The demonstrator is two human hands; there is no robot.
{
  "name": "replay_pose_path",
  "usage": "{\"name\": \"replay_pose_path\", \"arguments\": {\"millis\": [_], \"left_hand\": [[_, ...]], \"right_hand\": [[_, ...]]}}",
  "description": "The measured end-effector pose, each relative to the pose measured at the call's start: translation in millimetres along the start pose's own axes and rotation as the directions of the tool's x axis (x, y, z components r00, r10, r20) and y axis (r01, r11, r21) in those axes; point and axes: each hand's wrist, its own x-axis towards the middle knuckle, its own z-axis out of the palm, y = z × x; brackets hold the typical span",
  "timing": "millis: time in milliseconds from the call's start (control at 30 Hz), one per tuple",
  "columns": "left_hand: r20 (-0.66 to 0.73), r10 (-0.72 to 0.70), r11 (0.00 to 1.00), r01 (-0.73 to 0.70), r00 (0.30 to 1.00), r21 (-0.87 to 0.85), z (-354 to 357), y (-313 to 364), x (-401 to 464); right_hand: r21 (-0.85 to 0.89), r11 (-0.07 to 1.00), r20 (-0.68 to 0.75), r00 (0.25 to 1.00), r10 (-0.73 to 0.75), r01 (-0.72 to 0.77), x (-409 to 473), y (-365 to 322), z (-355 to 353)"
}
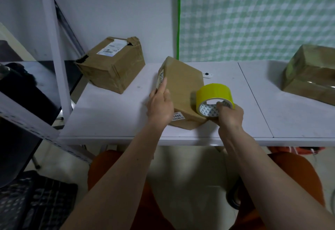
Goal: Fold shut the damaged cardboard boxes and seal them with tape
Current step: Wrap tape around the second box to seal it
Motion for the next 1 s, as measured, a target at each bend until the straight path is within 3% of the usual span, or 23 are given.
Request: {"name": "replay_pose_path", "arguments": {"millis": [100, 167, 233, 267, 333, 433, 500, 567, 800, 1000], "left_hand": [[0.019, 0.018, 1.0, -0.019, 1.0, 0.017, -2, 0, 1], [-0.011, 0.084, 0.971, -0.08, 0.996, 0.224, -6, -2, -1], [0.011, 0.304, 0.817, -0.267, 0.952, 0.51, -8, -7, -4], [0.082, 0.395, 0.738, -0.369, 0.915, 0.566, -9, -9, -5], [0.201, 0.423, 0.633, -0.447, 0.884, 0.632, -8, -8, -8], [0.276, 0.362, 0.526, -0.439, 0.891, 0.728, -11, -9, -4], [0.348, 0.299, 0.508, -0.457, 0.888, 0.73, -15, -10, -1], [0.369, 0.26, 0.505, -0.451, 0.892, 0.736, -16, -9, -1], [0.329, 0.316, 0.557, -0.454, 0.89, 0.695, -8, -4, 4], [0.312, 0.306, 0.59, -0.436, 0.9, 0.68, -11, -16, 0]], "right_hand": [[0.12, 0.991, 0.044, 0.997, 0.056, -0.061, -5, 5, 2], [0.141, 0.985, 0.098, 0.992, 0.084, -0.097, -9, 9, 6], [0.114, 0.99, 0.108, 0.992, 0.071, -0.084, -13, 8, 13], [0.097, 0.993, 0.096, 0.994, 0.056, -0.065, -13, 8, 15], [0.045, 0.998, 0.052, 0.998, 0.033, -0.035, -10, 6, 19], [-0.081, 0.994, 0.041, 0.997, -0.066, 0.069, -8, 5, 19], [-0.135, 0.987, 0.044, 0.995, -0.087, 0.092, -8, 3, 16], [-0.057, 0.997, 0.047, 0.998, -0.043, 0.046, -6, -1, 9], [0.084, 0.995, 0.111, 0.993, 0.043, -0.053, 3, -1, -4], [-0.03, 0.99, 0.182, 0.974, -0.132, 0.14, 2, -7, -6]]}}
